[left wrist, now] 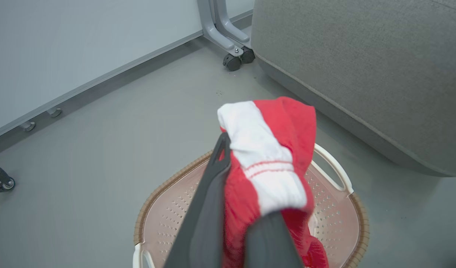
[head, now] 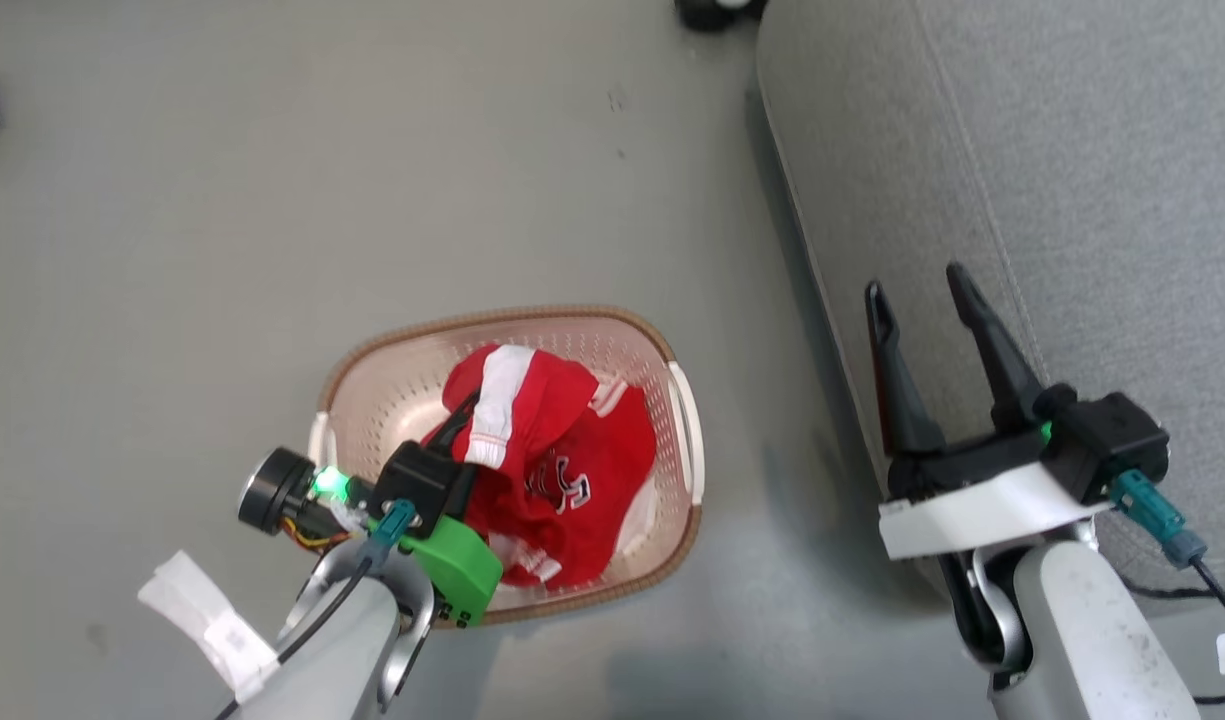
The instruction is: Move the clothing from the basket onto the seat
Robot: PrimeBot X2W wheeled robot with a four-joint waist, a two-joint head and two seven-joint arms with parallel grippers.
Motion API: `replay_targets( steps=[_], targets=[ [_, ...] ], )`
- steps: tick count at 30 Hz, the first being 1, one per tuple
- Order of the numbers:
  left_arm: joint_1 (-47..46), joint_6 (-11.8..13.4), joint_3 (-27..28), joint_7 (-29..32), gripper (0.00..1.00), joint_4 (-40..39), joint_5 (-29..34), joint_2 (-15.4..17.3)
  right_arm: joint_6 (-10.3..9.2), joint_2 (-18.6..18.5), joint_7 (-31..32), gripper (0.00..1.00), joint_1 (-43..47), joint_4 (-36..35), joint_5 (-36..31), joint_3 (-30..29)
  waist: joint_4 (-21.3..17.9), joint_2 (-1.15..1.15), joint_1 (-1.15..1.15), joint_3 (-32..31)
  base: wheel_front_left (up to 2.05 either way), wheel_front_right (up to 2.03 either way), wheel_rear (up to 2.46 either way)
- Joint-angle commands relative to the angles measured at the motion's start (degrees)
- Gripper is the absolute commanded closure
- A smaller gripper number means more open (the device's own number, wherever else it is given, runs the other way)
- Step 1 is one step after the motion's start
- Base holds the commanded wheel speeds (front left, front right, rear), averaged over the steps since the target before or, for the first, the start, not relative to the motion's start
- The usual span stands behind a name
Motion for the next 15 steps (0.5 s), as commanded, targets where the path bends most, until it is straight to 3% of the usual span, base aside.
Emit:
replay_targets(
  steps=[1, 10, 15],
  targets=[
    [2.3, 0.4, 1.1, -0.1, 1.00, -1.2, 0.4, -0.5, 0.00, -0.3, -0.2, 0.00, 1.9, 0.5, 0.5, 0.2, 4.7, 0.00, 0.01, -12.1, 0.00, 0.00, 0.00],
    [11.2, 0.6, 8.4, -0.1, 1.00, -10.1, 1.7, -2.3, 0.00, -1.8, -0.2, 0.00, 9.5, 2.3, 2.2, 0.7, 5.9, 0.00, 0.01, -22.8, 0.00, 0.00, 0.00],
    [14.0, 1.0, 12.8, -0.1, 1.00, -13.4, 0.9, -3.8, 0.00, -3.2, -0.2, 0.00, 12.0, 2.8, 1.4, 2.4, 6.4, 0.00, 0.01, -25.4, 0.00, 0.00, 0.00]
  ],
)
